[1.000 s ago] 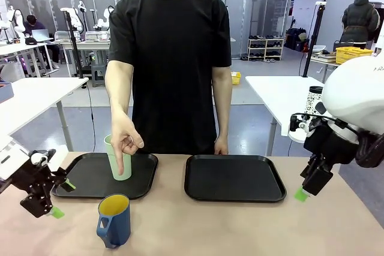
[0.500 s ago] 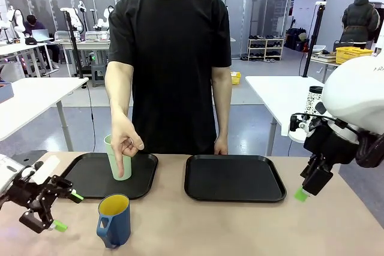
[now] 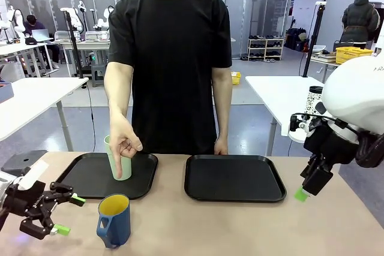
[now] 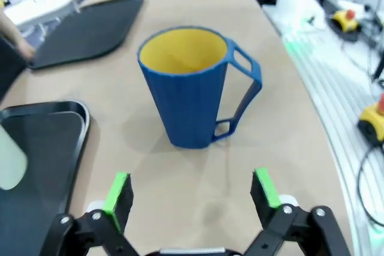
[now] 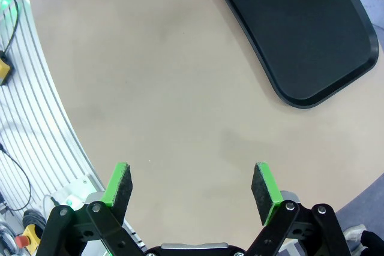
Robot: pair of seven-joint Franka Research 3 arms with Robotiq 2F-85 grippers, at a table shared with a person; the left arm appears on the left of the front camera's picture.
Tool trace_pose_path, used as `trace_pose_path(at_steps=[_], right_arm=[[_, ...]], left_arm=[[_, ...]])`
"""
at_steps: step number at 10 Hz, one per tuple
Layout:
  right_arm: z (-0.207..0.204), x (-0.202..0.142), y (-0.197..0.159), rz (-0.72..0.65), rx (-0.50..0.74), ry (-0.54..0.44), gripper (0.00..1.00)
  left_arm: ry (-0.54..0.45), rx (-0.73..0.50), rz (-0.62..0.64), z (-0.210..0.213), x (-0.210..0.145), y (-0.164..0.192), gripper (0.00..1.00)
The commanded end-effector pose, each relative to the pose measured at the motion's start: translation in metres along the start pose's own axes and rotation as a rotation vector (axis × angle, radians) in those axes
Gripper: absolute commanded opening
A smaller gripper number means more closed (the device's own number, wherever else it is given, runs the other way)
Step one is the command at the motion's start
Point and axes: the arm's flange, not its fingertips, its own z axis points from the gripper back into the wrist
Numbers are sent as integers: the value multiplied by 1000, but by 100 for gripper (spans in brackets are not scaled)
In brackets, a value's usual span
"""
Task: Sort and store the cups by type.
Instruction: Pick up the Handle plastic cup and place it into the empty Flat Tray.
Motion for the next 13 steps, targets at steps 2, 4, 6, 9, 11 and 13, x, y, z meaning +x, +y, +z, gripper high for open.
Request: trace_pose_path(at_steps=[2,4,6,9,11,13], right_arm=[[-2,-1,1,-9,-10,-2,100],[-2,-1,1,-9,-10,-2,100],[-2,-1,1,-9,-10,-2,100],[-2,-1,1,-9,-10,-2,100],[-2,-1,1,-9,-10,-2,100],[-2,-1,1,-9,-10,-2,100]], left_arm=[[-115,-14,23,-13,-10,-4,100],[-125,-14,41,-13,-10,-3,100],[-86,-23,55,-11,-8,-6,100],[-91,-26,63,-12,-9,-7,100],[-113,16,51,-25,-17,8,100],[-89,40,12,-36,-19,18,100]])
